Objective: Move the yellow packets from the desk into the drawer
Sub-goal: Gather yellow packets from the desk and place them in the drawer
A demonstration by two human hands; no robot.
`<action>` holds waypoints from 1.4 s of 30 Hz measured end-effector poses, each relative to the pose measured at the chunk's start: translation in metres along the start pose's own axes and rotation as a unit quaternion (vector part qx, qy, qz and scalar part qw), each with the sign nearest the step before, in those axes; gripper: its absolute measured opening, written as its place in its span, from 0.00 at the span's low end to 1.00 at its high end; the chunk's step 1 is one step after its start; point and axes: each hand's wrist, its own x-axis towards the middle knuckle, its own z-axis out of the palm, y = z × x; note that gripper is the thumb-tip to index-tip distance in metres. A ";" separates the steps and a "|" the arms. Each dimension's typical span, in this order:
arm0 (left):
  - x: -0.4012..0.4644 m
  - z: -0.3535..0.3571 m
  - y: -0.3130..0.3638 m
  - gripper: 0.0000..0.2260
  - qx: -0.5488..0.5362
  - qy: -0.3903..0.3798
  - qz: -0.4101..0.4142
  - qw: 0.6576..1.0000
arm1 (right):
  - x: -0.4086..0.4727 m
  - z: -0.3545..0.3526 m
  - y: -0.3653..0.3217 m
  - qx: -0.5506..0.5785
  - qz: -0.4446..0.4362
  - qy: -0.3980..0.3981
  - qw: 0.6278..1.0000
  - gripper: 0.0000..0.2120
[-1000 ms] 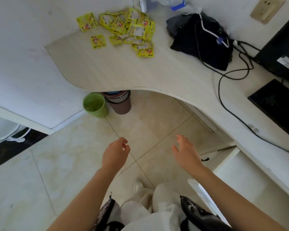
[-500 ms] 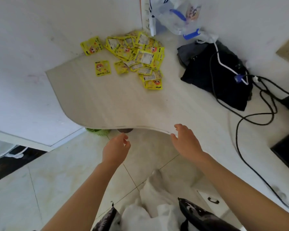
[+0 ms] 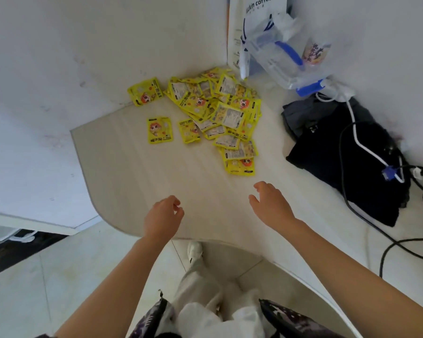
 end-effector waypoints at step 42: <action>0.311 -0.048 0.011 0.31 -0.076 0.005 -0.211 0.975 | 0.196 -0.015 -0.044 0.361 0.405 0.053 0.839 0.21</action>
